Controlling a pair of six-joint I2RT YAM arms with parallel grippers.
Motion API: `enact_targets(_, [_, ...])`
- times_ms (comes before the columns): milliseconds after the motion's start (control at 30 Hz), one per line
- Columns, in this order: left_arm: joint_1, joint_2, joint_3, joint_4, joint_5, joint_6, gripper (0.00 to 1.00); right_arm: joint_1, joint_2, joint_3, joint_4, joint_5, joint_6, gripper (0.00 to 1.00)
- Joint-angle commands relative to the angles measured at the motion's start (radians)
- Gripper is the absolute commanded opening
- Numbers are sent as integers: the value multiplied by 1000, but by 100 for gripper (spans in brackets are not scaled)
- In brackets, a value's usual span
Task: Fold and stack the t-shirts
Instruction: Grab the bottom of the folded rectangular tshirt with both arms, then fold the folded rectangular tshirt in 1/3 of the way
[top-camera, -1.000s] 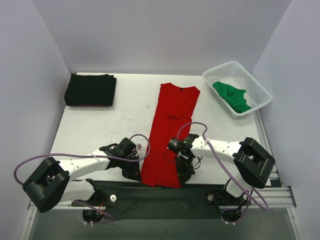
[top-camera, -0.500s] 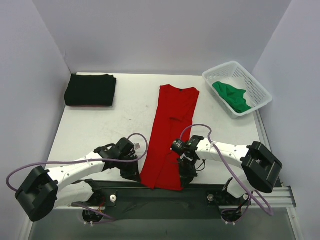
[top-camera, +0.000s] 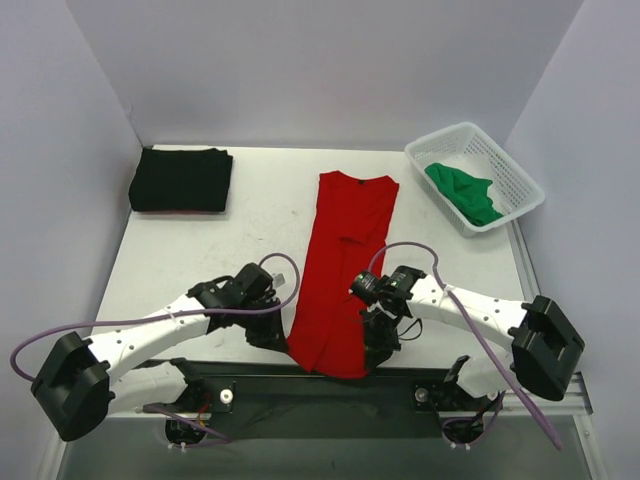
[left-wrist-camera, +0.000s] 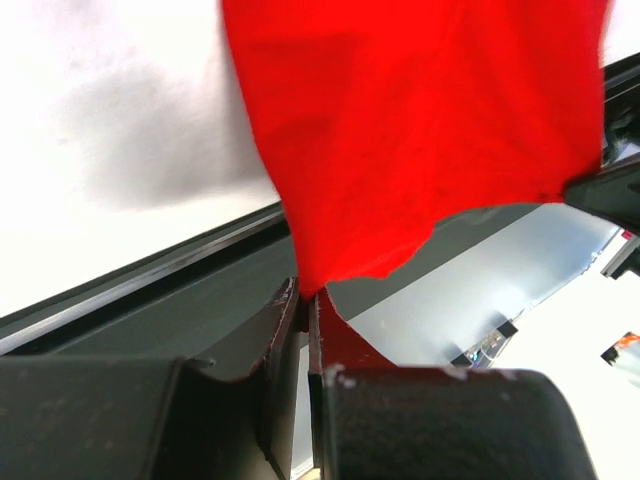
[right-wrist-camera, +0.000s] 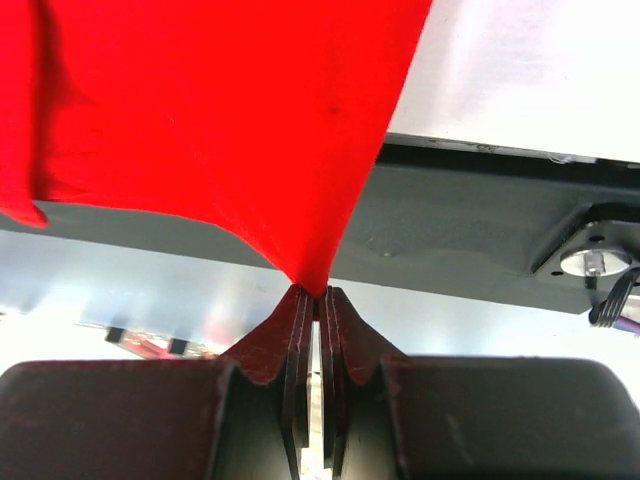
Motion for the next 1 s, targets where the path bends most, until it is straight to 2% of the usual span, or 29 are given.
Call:
enact_targets(0, [-2,25,108,-5,-38,31,0,-52,-57,52,-107,47,13,0])
enact_targets(333, [55,171,267,92,-53,59,0,-185,-45,149,-114,102,-48,0])
enact_targets(600, [156,321,379,193,-21,79,0,-329,30,279,-110,179,-134,0])
enact_targets(800, [204,504,502,302,62,82,0,-446,179,441,-110,222,-255,0])
enact_targets(967, [261,664,698,282,81,97,0,-524,343,622,-107,234,-318,0])
